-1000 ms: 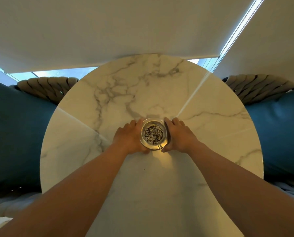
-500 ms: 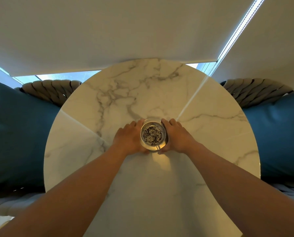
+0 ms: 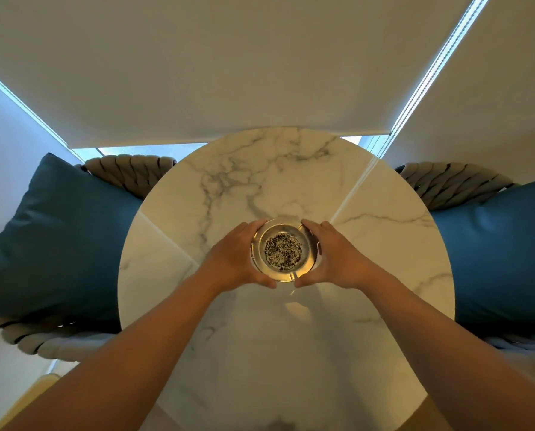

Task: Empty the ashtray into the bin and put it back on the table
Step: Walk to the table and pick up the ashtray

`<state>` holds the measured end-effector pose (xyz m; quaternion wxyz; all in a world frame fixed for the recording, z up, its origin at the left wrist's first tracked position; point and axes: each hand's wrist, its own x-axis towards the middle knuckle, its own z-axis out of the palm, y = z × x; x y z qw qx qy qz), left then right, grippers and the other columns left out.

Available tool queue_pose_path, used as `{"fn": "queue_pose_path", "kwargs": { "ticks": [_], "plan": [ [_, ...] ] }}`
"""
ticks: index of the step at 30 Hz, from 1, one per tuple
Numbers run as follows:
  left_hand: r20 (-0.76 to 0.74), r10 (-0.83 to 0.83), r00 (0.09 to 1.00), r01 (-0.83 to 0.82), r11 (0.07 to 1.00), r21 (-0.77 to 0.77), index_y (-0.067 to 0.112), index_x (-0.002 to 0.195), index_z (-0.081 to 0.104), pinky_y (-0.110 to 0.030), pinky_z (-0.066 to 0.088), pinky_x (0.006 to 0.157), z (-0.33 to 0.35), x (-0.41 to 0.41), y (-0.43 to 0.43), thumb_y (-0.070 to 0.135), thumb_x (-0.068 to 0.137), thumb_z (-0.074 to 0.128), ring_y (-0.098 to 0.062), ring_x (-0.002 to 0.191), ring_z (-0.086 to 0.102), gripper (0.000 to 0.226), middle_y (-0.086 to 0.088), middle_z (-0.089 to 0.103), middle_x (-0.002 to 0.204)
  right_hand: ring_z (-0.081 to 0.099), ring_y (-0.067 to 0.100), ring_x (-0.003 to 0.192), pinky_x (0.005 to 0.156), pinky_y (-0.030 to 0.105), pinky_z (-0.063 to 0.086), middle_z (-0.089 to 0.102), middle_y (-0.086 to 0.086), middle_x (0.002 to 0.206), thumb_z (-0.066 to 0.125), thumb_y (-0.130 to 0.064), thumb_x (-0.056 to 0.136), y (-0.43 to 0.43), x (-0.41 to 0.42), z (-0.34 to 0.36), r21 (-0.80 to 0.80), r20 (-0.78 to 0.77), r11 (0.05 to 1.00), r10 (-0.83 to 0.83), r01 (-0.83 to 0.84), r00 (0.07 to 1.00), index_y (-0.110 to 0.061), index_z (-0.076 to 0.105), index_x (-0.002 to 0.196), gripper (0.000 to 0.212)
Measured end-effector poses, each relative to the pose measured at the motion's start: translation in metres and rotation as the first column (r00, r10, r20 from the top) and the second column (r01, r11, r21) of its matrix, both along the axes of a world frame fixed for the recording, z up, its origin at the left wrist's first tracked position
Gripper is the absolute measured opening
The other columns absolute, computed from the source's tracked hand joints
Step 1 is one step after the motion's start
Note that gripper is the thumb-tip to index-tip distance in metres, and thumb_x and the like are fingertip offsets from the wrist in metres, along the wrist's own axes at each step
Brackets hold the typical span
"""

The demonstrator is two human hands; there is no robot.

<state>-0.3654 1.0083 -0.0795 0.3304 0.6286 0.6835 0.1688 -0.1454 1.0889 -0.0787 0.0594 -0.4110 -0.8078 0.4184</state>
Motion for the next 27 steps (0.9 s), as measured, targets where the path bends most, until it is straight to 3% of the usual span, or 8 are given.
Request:
{"fn": "queue_pose_path", "kwargs": {
  "ticks": [2, 5, 8, 11, 15, 21, 27],
  "plan": [
    [0.019, -0.006, 1.0, 0.005, 1.0, 0.017, 0.039, 0.138, 0.034, -0.037, 0.051, 0.09, 0.011, -0.001, -0.012, 0.056, 0.035, 0.091, -0.004, 0.102, 0.051, 0.119, 0.017, 0.052, 0.119, 0.051, 0.0, 0.087, 0.071, 0.006, 0.04, 0.052, -0.014, 0.103, 0.093, -0.044, 0.049, -0.011, 0.003, 0.014, -0.058, -0.058, 0.997, -0.045, 0.042, 0.997, -0.029, 0.048, 0.131, 0.094],
    [0.034, -0.023, 0.999, 0.022, 0.999, 0.036, 0.04, 0.138, 0.034, -0.031, 0.05, 0.086, 0.024, -0.001, -0.031, 0.056, 0.037, 0.091, 0.005, 0.096, 0.049, 0.117, 0.019, 0.051, 0.117, 0.059, 0.014, 0.072, 0.068, 0.027, 0.049, 0.062, 0.0, 0.092, 0.082, -0.035, 0.074, -0.027, 0.004, 0.031, -0.237, -0.14, 0.954, -0.22, 0.183, 0.965, -0.022, 0.058, 0.128, 0.06],
    [0.043, -0.025, 0.999, 0.022, 0.998, 0.053, 0.037, 0.139, 0.035, -0.024, 0.045, 0.081, 0.035, 0.001, -0.048, 0.057, 0.037, 0.092, 0.016, 0.094, 0.044, 0.118, 0.02, 0.05, 0.116, 0.049, 0.02, 0.055, 0.054, 0.034, 0.042, 0.057, 0.006, 0.068, 0.063, -0.028, 0.093, -0.044, 0.003, 0.043, -0.356, -0.247, 0.879, -0.416, 0.317, 0.875, -0.013, 0.069, 0.106, 0.021],
    [0.05, -0.04, 0.998, 0.037, 0.997, 0.064, 0.039, 0.141, 0.032, -0.022, 0.044, 0.081, 0.045, 0.004, -0.061, 0.058, 0.037, 0.091, 0.018, 0.096, 0.043, 0.121, 0.027, 0.047, 0.115, 0.042, 0.021, 0.045, 0.045, 0.034, 0.036, 0.052, 0.011, 0.057, 0.055, -0.024, 0.097, -0.057, 0.001, 0.05, -0.426, -0.257, 0.807, -0.541, 0.408, 0.801, -0.004, 0.066, 0.088, 0.025],
    [0.071, -0.11, 0.991, 0.104, 0.991, 0.086, 0.055, 0.133, 0.026, -0.027, 0.048, 0.084, 0.058, 0.004, -0.074, 0.061, 0.038, 0.088, 0.013, 0.102, 0.045, 0.114, 0.035, 0.045, 0.111, 0.037, 0.017, 0.039, 0.039, 0.027, 0.031, 0.046, 0.008, 0.052, 0.051, -0.033, 0.099, -0.072, -0.002, 0.053, -0.448, -0.218, 0.788, -0.555, 0.423, 0.803, -0.007, 0.063, 0.08, 0.034],
    [0.064, -0.225, 0.972, 0.221, 0.973, 0.07, 0.048, 0.139, 0.028, -0.033, 0.05, 0.091, 0.069, -0.01, -0.093, 0.055, 0.042, 0.091, 0.004, 0.104, 0.046, 0.115, 0.024, 0.048, 0.118, 0.036, 0.016, 0.036, 0.038, 0.023, 0.027, 0.044, 0.004, 0.049, 0.049, -0.035, 0.1, -0.104, -0.008, 0.048, -0.464, -0.241, 0.788, -0.553, 0.406, 0.798, -0.017, 0.058, 0.069, 0.037],
    [0.104, -0.236, 0.966, 0.23, 0.971, 0.063, 0.035, 0.145, 0.031, -0.015, 0.043, 0.086, 0.071, -0.022, -0.124, 0.047, 0.048, 0.094, 0.006, 0.1, 0.048, 0.116, 0.02, 0.048, 0.119, 0.037, 0.021, 0.034, 0.035, 0.024, 0.03, 0.049, 0.007, 0.046, 0.049, -0.03, 0.1, -0.14, -0.013, 0.052, -0.472, -0.3, 0.799, -0.544, 0.374, 0.783, -0.005, 0.06, 0.077, 0.036]
  ]
}}
